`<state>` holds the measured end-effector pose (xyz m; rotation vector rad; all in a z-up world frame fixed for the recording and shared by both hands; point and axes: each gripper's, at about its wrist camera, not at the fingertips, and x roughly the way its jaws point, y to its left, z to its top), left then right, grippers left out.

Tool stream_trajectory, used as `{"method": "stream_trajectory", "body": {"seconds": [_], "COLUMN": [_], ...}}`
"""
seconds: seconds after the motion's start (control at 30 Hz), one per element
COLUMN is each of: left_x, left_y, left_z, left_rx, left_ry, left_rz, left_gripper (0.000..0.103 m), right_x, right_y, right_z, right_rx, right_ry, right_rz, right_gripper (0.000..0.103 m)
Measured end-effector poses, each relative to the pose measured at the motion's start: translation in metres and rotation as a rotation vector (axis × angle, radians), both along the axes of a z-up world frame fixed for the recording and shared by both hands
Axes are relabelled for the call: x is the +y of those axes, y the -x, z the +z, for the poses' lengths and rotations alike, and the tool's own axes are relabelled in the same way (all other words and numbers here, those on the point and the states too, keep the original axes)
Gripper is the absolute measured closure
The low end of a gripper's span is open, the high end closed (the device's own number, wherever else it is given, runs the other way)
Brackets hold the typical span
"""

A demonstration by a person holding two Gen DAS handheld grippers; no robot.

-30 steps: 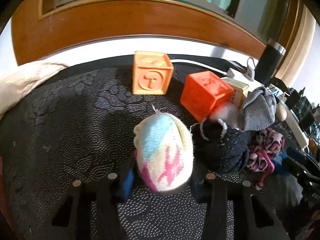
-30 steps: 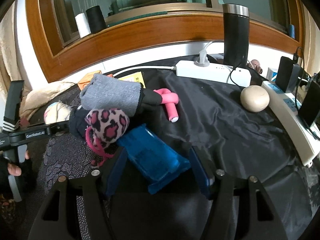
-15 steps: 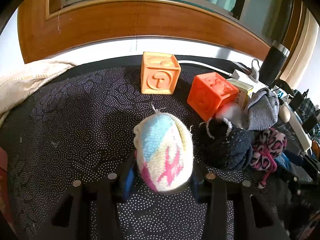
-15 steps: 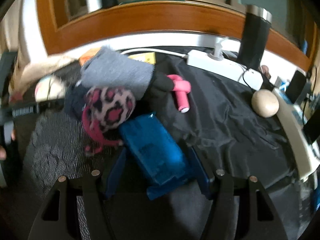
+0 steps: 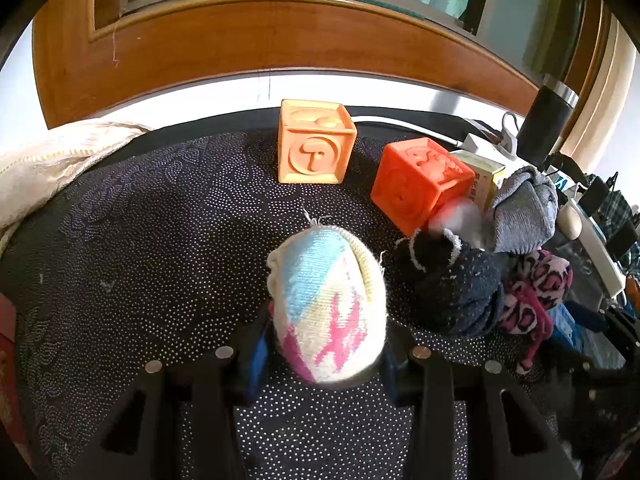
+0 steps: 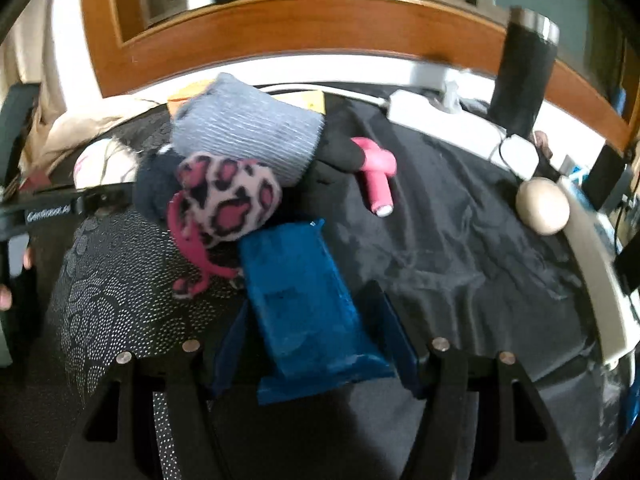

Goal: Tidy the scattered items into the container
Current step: 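Grasp the pastel knit ball with the left tool while the right tool grasps the blue packet, then carry the knit ball and blue packet over the red tin and open both tools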

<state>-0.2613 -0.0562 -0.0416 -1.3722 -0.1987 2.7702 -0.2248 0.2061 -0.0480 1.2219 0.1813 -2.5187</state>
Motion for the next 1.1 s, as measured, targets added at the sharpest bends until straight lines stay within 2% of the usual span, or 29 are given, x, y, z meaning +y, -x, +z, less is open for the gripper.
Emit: {"method": "stream_trajectory", "body": {"seconds": [0.03, 0.1, 0.3, 0.5, 0.67, 0.8, 0.97, 1.1], "left_x": [0.0, 0.001, -0.001, -0.001, -0.013, -0.027, -0.06, -0.109], "left_y": [0.0, 0.0, -0.006, -0.031, -0.076, -0.085, -0.124, -0.161], "left_z": [0.0, 0.0, 0.008, 0.024, 0.05, 0.06, 0.074, 0.084], "left_rx": [0.001, 0.002, 0.019, 0.072, 0.115, 0.159, 0.209, 0.244], "left_ry": [0.001, 0.003, 0.006, 0.008, -0.024, -0.049, -0.056, -0.055], "left_rz": [0.0, 0.002, 0.021, 0.029, 0.055, 0.08, 0.126, 0.21], "left_gripper": [0.057, 0.057, 0.057, 0.057, 0.057, 0.057, 0.057, 0.057], "right_x": [0.0, -0.001, 0.006, 0.021, 0.046, 0.053, 0.032, -0.016], "right_y": [0.001, 0.0, 0.0, 0.002, 0.001, -0.003, -0.016, -0.036], "right_z": [-0.001, 0.0, 0.002, 0.008, 0.02, 0.026, 0.032, 0.044], "right_rx": [0.0, 0.004, 0.01, 0.018, 0.037, 0.05, 0.035, 0.017], "right_ry": [-0.003, -0.001, 0.028, 0.074, 0.248, 0.37, 0.463, 0.518], "right_rz": [-0.001, 0.005, -0.006, -0.043, -0.062, -0.039, -0.006, 0.079], "right_gripper": [0.035, 0.049, 0.052, 0.053, 0.053, 0.053, 0.053, 0.053]}}
